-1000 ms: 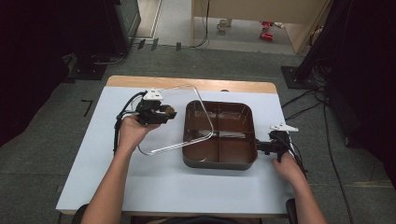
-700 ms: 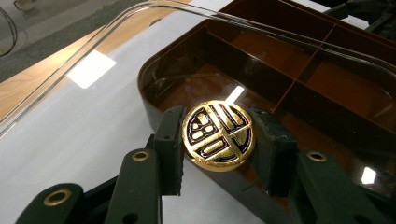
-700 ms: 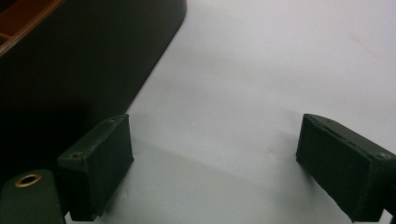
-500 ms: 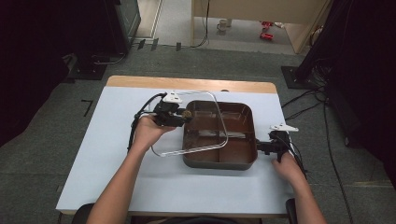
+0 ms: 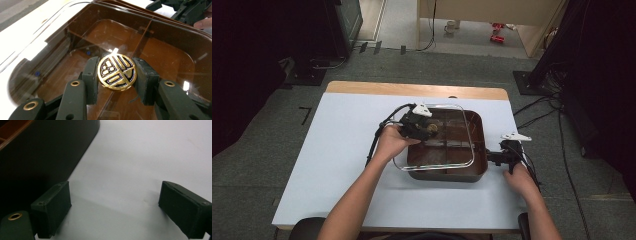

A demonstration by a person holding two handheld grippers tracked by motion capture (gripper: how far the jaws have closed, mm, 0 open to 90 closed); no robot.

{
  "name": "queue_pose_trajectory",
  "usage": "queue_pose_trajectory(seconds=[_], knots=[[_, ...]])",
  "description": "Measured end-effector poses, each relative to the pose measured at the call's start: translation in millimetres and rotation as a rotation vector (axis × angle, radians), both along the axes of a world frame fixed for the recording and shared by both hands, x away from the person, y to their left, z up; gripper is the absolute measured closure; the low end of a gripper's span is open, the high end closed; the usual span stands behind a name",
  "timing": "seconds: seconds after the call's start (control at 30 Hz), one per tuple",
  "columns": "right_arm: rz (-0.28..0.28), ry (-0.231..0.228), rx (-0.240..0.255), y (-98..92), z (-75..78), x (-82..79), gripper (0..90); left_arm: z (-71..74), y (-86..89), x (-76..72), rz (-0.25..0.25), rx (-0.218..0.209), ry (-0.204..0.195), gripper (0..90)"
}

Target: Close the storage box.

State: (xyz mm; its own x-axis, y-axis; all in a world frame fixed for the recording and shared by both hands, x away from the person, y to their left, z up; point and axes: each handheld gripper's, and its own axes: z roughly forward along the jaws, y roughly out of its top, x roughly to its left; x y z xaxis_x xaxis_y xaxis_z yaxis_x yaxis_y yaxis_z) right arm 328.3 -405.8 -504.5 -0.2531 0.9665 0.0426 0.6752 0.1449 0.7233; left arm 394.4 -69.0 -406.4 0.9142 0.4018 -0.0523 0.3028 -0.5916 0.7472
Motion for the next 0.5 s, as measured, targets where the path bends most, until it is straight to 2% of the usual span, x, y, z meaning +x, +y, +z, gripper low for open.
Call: queue_pose_trajectory(seconds=[0.23, 0.37, 0.5], knots=[[0.0, 0.0, 0.0, 0.0, 0.0, 0.0, 10.3, -9.9, -21.2, 2.4, -0.033, 0.012, 0.01, 59.4], [0.0, 0.0, 0.0, 0.0, 0.0, 0.0, 10.3, -13.0, -30.7, 0.9, -0.051, 0.027, -0.007, 59.4], [0.0, 0.0, 0.0, 0.0, 0.0, 0.0, 10.3, -13.9, -36.8, -0.4, -0.068, 0.025, -0.007, 59.4]])
